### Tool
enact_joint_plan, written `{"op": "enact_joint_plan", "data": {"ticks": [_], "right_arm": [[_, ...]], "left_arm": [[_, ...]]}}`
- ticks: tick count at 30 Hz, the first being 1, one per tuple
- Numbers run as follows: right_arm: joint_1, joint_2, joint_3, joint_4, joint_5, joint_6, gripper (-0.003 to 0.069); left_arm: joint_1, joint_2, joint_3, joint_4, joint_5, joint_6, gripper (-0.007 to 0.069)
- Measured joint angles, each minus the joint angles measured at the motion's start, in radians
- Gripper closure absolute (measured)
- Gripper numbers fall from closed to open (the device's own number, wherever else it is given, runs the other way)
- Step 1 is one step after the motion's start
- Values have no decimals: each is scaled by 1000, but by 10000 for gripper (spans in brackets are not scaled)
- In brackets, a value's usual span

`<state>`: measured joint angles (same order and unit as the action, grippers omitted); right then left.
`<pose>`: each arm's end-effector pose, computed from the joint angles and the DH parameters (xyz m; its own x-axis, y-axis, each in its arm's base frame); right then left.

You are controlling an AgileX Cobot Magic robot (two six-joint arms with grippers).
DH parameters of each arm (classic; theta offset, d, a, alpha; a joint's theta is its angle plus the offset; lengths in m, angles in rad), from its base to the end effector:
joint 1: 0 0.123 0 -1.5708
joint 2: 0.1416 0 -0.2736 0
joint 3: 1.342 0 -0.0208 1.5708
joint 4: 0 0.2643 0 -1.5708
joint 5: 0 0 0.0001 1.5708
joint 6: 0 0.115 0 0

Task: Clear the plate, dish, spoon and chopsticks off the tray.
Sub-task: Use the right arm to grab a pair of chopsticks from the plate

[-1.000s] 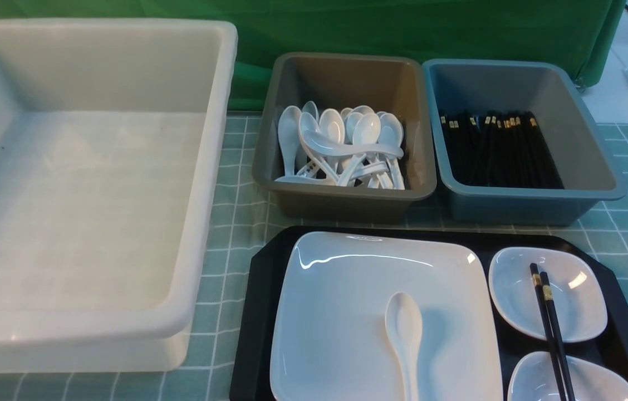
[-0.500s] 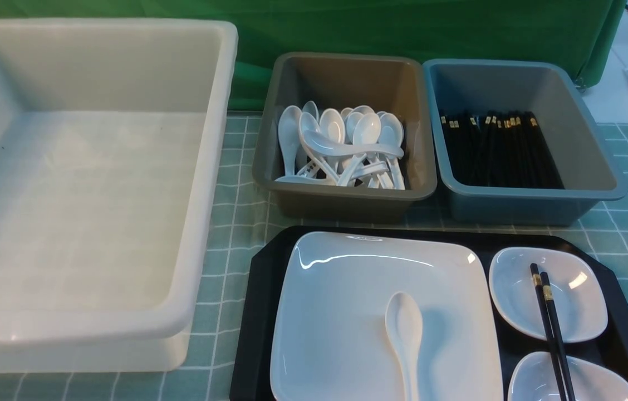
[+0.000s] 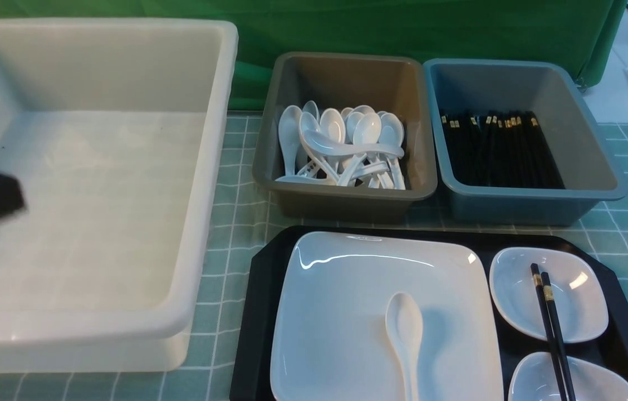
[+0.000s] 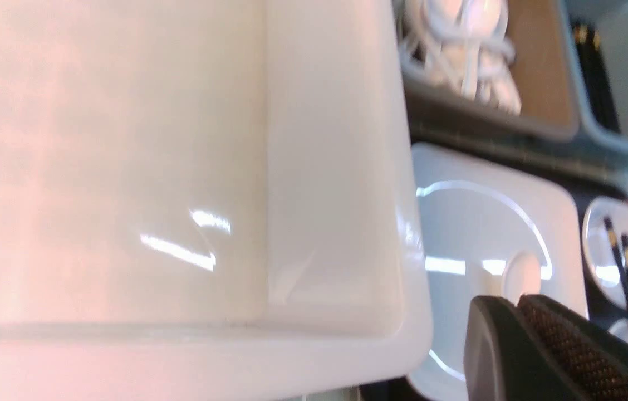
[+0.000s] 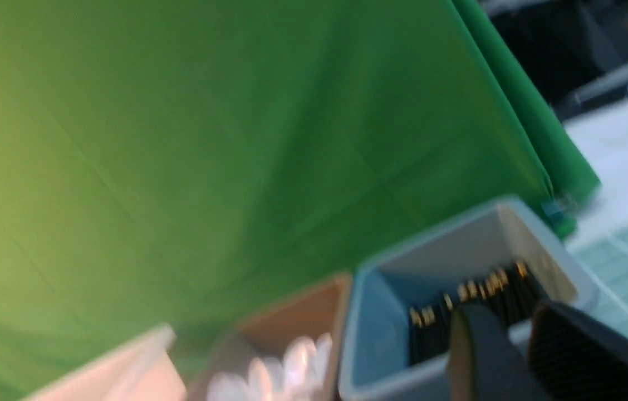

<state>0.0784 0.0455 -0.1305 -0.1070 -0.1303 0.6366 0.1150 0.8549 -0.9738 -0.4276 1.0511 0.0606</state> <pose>0.0974 0.0092 0.2738 0.2093 0.5239 -0.8257 -0.2288 0.8472 0.4795 0.1838 -0.0205 0.3499 -0.7284 -0.2356 -0.6434 0.0240 0.9297 -0.3676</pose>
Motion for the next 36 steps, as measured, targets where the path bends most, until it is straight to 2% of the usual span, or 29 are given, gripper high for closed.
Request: {"op": "enact_joint_plan", "data": {"ticks": [1, 2, 3, 4, 6, 7, 9, 11, 12, 15, 19, 24, 27, 30, 33, 34, 36], "right_arm": [[3, 8, -13, 0, 36, 0, 537], [38, 55, -138, 0, 199, -44, 589], [57, 96, -198, 0, 283, -78, 614], [62, 105, -213, 0, 326, -86, 617], [148, 284, -431, 0, 647, -220, 637], [153, 298, -446, 0, 667, -228, 637], [225, 487, -609, -8, 899, -314, 636], [261, 617, -702, -36, 1042, -351, 636], [276, 696, -751, -56, 1094, -367, 636], [283, 843, -842, -91, 1141, -396, 642], [242, 1025, -942, -69, 1164, -448, 643], [106, 1258, -1047, 133, 1172, -601, 643], [35, 1377, -1078, 263, 1148, -655, 631], [11, 1478, -1082, 290, 1110, -669, 547], [15, 1583, -1082, 305, 1060, -669, 361], [15, 1589, -1082, 305, 1055, -669, 351], [20, 1666, -1082, 307, 984, -669, 240]], "left_arm": [[0, 12, 0, -3, 9, 10, 608], [0, 40, 0, -8, 27, 37, 615], [0, 50, 0, -11, 29, 46, 617], [0, 53, 0, -12, 31, 51, 619], [-10, 61, -2, -18, 37, 68, 624], [-15, 61, -3, -18, 37, 68, 624], [-68, 63, -7, -15, 34, 70, 624], [-127, 71, -8, -2, 34, 70, 624], [-190, 79, -8, 20, 36, 62, 624], [-334, 111, -8, 108, 48, 5, 624], [-506, 136, -8, 241, 60, -119, 624], [-664, 141, -8, 314, 26, -214, 624], [-706, 141, -8, 314, 2, -227, 624], [-718, 141, -8, 317, -7, -230, 624], [-721, 141, -8, 327, -18, -234, 624], [-721, 141, -8, 328, -19, -234, 624], [-721, 141, -8, 342, -23, -236, 624]]}}
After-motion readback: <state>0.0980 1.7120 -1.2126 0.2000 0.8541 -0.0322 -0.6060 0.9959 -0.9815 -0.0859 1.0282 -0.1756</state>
